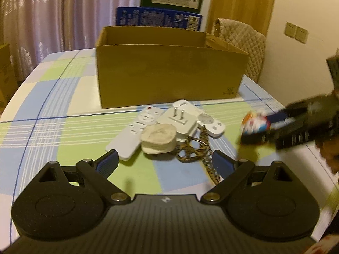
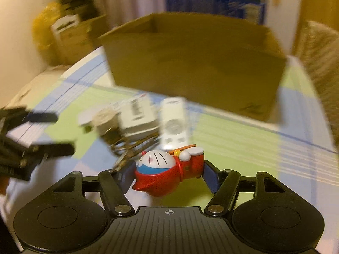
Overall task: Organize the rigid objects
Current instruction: 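Grasp the brown patterned lanyard with the left gripper while the right gripper closes on and lifts the red figure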
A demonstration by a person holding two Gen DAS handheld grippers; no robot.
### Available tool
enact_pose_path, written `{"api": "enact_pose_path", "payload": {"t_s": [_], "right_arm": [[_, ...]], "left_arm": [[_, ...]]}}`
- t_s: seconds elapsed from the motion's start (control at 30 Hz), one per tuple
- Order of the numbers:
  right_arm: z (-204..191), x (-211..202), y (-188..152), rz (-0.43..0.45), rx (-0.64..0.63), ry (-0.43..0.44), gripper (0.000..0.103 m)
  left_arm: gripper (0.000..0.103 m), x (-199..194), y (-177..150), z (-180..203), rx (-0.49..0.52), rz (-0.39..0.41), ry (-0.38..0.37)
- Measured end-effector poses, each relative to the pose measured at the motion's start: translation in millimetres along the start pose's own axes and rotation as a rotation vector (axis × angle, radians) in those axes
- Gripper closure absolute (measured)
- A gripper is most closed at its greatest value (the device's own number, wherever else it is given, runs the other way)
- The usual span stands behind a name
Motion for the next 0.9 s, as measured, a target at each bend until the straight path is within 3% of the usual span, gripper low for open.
{"api": "enact_pose_path", "payload": {"t_s": [0.2, 0.43, 0.63, 0.9], "right_arm": [[32, -18, 4, 0.041, 0.193, -0.072, 0.039], [34, -19, 8, 0.059, 0.182, -0.088, 0.039], [31, -14, 10, 0.066, 0.176, -0.082, 0.039], [28, -13, 13, 0.069, 0.185, -0.068, 0.039]], "left_arm": [[0.022, 17, -3, 20, -0.003, -0.04, -0.042], [0.03, 45, -13, 47, 0.034, -0.047, -0.008], [0.038, 61, -15, 52, 0.015, -0.03, 0.026], [0.053, 69, -15, 59, 0.073, -0.013, 0.079]]}}
Point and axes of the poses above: each gripper's, at about its wrist camera, not at the fingertips, and x roughly the way its jaws point, z to its right, y to its top, the point moved 3 cm from there along x, roughly the way its jaws point, and after that the axes turned 7 degrees about z, right-handed, at the moved point
